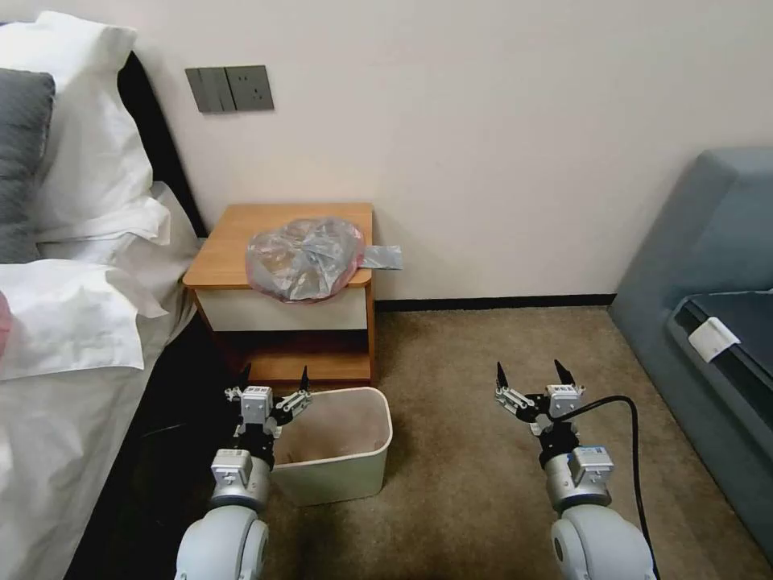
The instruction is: Pick up the garbage bag from the table and place it over the trash can.
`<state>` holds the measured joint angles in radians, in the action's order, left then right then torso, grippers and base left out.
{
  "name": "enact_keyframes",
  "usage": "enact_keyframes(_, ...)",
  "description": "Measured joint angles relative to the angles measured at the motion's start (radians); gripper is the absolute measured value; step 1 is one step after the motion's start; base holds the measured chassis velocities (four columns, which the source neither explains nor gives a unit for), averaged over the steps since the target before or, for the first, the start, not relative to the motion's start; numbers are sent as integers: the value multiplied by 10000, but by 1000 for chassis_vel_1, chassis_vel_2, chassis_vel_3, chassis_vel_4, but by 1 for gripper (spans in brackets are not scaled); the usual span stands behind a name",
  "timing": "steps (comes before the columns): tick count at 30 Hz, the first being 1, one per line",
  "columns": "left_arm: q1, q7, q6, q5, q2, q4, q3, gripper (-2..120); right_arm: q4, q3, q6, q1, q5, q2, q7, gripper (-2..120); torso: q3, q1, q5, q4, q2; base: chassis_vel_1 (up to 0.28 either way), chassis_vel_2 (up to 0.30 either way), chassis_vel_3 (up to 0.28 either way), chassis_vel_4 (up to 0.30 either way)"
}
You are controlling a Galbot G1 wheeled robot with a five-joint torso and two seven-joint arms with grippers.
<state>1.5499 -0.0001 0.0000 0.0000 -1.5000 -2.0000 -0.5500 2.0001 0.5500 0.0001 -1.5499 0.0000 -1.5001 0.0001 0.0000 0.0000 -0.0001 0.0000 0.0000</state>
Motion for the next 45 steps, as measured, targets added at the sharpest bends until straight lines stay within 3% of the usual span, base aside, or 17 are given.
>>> enact_keyframes(28, 9, 0, 0, 0, 0, -14, 0, 100, 1, 0, -1, -2, 0, 0, 0, 100, 0, 0, 1, 0, 0, 0, 0, 0, 0)
enact_keyframes(35, 732, -217, 138, -184, -91, -1051, 0, 100, 1010, 88, -321, -380, 138, -33, 31, 100, 0, 0, -1, -1, 0, 0, 0, 0, 0)
enact_keyframes(37, 1164, -355, 228, -301, -149, -1687, 0, 100, 1838, 166, -592, -690, 272, -65, 70, 100, 0, 0, 0, -1, 0, 0, 0, 0, 0)
enact_keyframes(45, 1947, -622, 434, -514, -154, -2726, -6, 100, 3861, 358, -1260, -1449, 587, -149, 167, 100, -1, 0, -1, 0, 1, 0, 0, 0, 0)
